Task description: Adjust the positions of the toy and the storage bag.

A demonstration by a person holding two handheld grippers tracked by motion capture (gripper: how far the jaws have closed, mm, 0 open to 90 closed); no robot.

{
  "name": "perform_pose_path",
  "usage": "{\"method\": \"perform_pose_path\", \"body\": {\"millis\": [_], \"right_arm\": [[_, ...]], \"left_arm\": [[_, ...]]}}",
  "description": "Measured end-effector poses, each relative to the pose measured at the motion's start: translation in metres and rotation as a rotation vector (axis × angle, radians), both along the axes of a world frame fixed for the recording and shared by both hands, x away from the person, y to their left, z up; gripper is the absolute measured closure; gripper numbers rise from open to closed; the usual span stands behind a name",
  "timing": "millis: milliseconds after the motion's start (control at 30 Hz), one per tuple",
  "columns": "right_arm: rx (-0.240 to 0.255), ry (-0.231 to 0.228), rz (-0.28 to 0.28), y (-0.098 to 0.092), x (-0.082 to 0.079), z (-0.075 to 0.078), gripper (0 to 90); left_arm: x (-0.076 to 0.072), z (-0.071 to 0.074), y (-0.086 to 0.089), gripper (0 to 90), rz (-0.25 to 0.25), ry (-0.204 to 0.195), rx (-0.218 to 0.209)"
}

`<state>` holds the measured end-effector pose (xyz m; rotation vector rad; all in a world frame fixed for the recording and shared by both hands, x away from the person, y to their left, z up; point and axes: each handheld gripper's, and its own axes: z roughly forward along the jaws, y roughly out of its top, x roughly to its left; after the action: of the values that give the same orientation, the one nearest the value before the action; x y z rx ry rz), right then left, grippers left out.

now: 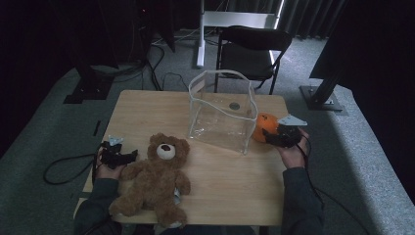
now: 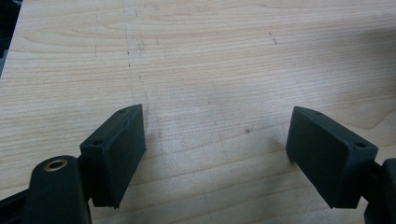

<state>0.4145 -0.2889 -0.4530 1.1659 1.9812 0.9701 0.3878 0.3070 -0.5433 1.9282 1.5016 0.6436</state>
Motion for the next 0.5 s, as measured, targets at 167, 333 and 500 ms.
{"method": "perform_pose_path", "body": {"millis": [167, 333, 500], "right_arm": [[0.052, -0.011, 0.048, -0.003, -0.014, 0.006, 38.9], [0.083, -0.004, 0.103, 0.001, -0.026, 0.012, 45.4], [0.084, -0.009, 0.191, 0.019, -0.045, 0.018, 51.0]], "left_arm": [[0.000, 0.000, 0.000, 20.3, 0.000, 0.000, 0.000], [0.000, 0.000, 0.000, 20.2, -0.001, -0.001, 0.000], [0.000, 0.000, 0.000, 20.2, 0.000, 0.002, 0.000]]}}
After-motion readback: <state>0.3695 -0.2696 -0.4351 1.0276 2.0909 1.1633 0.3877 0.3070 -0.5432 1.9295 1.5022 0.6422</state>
